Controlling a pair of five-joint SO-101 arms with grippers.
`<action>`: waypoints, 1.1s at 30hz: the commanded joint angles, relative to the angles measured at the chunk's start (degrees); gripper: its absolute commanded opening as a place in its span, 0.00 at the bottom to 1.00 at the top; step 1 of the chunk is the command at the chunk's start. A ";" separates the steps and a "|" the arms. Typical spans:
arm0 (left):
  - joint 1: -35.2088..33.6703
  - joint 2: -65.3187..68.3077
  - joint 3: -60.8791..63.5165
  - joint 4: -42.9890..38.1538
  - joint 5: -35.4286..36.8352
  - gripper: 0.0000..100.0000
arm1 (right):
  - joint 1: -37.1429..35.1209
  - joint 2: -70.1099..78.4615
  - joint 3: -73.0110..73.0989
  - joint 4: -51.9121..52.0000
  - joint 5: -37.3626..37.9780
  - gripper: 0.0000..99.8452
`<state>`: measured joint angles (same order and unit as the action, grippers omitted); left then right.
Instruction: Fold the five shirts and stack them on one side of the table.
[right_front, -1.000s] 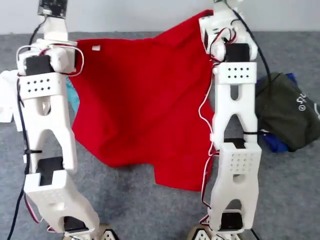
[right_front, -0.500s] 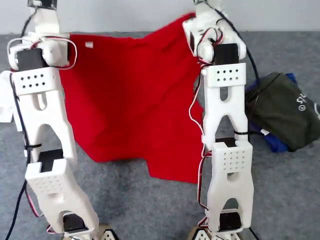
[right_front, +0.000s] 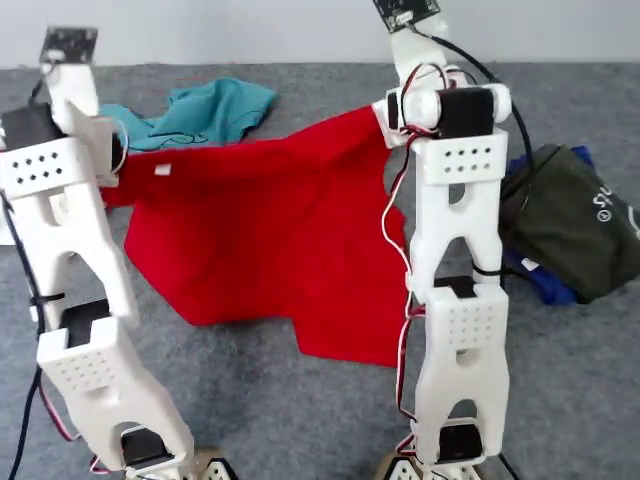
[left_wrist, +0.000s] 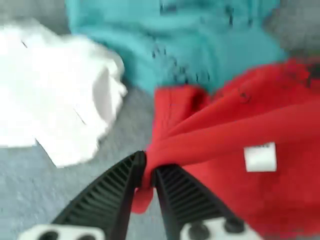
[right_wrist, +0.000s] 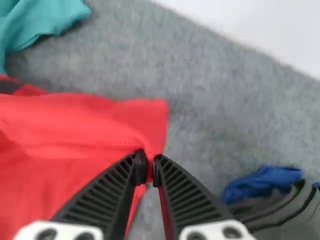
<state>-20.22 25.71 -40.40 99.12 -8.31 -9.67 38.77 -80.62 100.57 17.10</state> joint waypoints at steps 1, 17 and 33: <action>-0.35 -6.86 10.68 1.49 -3.34 0.01 | 0.84 -14.73 18.02 2.68 0.79 0.01; -0.18 -17.49 35.65 0.35 -7.65 0.01 | 0.31 -60.44 94.77 -8.22 8.09 0.01; -0.44 -17.49 38.02 -1.67 -8.88 0.01 | -6.64 -72.31 118.24 -19.30 15.38 0.01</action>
<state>-20.31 11.03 -2.24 98.51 -16.40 -14.24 -31.65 36.40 83.96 31.69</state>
